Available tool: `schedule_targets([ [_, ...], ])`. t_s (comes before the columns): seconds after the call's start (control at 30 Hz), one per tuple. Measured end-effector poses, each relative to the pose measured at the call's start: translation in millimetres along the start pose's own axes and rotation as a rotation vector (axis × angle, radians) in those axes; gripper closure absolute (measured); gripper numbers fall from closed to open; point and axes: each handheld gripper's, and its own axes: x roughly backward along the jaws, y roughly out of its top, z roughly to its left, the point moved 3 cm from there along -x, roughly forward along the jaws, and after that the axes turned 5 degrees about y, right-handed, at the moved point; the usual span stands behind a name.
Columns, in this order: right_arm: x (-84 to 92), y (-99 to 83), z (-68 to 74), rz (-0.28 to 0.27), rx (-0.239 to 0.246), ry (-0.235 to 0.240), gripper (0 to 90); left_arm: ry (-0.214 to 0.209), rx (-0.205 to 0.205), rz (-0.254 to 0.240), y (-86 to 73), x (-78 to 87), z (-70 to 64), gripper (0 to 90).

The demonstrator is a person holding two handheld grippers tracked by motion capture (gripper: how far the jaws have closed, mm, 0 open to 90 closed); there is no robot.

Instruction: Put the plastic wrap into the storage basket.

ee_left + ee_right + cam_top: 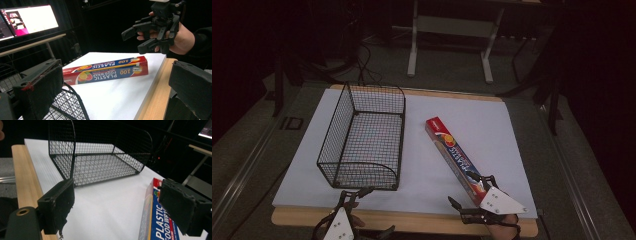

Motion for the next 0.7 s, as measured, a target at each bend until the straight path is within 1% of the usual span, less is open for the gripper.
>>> schedule_targets([
  [0.03, -0.7, -0.9, -0.5, 0.014, -0.010, 0.002, 13.6, -0.004, 0.002, 0.004, -0.2, -0.2, 0.1, 0.2],
  [0.07, -0.7, -0.9, -0.5, 0.014, -0.010, 0.002, 13.6, -0.005, 0.003, 0.004, -0.2, -0.3, 0.2, 0.2],
  [0.1, -0.5, -1.2, -1.1, 0.009, -0.015, 0.012, 13.7, -0.007, 0.004, 0.001, 0.0, -0.6, 0.0, 0.2],
  [0.2, -0.5, -1.4, -1.7, 0.009, -0.008, 0.017, 14.2, -0.013, 0.004, 0.000, 0.2, -1.0, -0.3, 0.2],
  [0.23, -1.2, -1.6, -1.6, 0.005, 0.003, 0.033, 14.2, -0.013, 0.004, 0.000, 0.2, -1.0, -0.3, 0.2],
  [0.27, -2.6, -2.3, -1.4, 0.018, 0.023, 0.036, 16.4, -0.014, -0.003, 0.002, 0.1, -1.7, -0.6, 0.2],
  [0.3, -3.3, -2.2, -1.4, 0.026, 0.033, 0.038, 16.9, -0.015, -0.004, 0.003, 0.2, -1.7, -0.6, 0.1],
  [0.33, -3.3, -2.2, -1.4, 0.026, 0.033, 0.038, 16.9, -0.015, -0.004, 0.003, 0.2, -1.7, -0.6, 0.2],
  [0.4, -2.0, 1.3, -2.8, 0.031, 0.013, 0.032, 17.5, -0.010, -0.009, 0.000, 0.5, -1.2, -0.3, 0.2],
  [0.43, -2.0, 1.3, -2.8, 0.031, 0.013, 0.032, 17.5, -0.010, -0.009, 0.000, 0.5, -1.2, -0.3, 0.1],
  [0.47, 0.0, 2.6, -5.5, 0.036, -0.026, 0.019, 16.6, -0.007, -0.009, 0.000, 0.8, -1.1, 0.0, 0.2],
  [0.5, 0.8, 2.3, -7.3, 0.042, -0.034, 0.012, 16.3, -0.007, -0.010, -0.001, 0.9, -1.0, 0.0, 0.1],
  [0.53, 1.3, 1.6, -9.0, 0.054, -0.039, 0.000, 15.8, -0.007, -0.011, -0.001, 1.0, -0.9, -0.1, 0.1],
  [0.57, 1.3, 1.6, -9.0, 0.054, -0.039, 0.000, 15.8, -0.007, -0.011, -0.001, 1.0, -0.9, -0.1, 0.1],
  [0.63, 2.7, -2.2, -14.5, 0.091, -0.044, -0.013, 13.7, -0.005, -0.013, 0.000, 1.1, -1.0, -0.2, 0.1],
  [0.7, 2.2, -4.5, -18.7, 0.111, -0.042, -0.025, 13.3, -0.005, -0.014, 0.001, 0.6, -1.2, 0.2, 0.2],
])
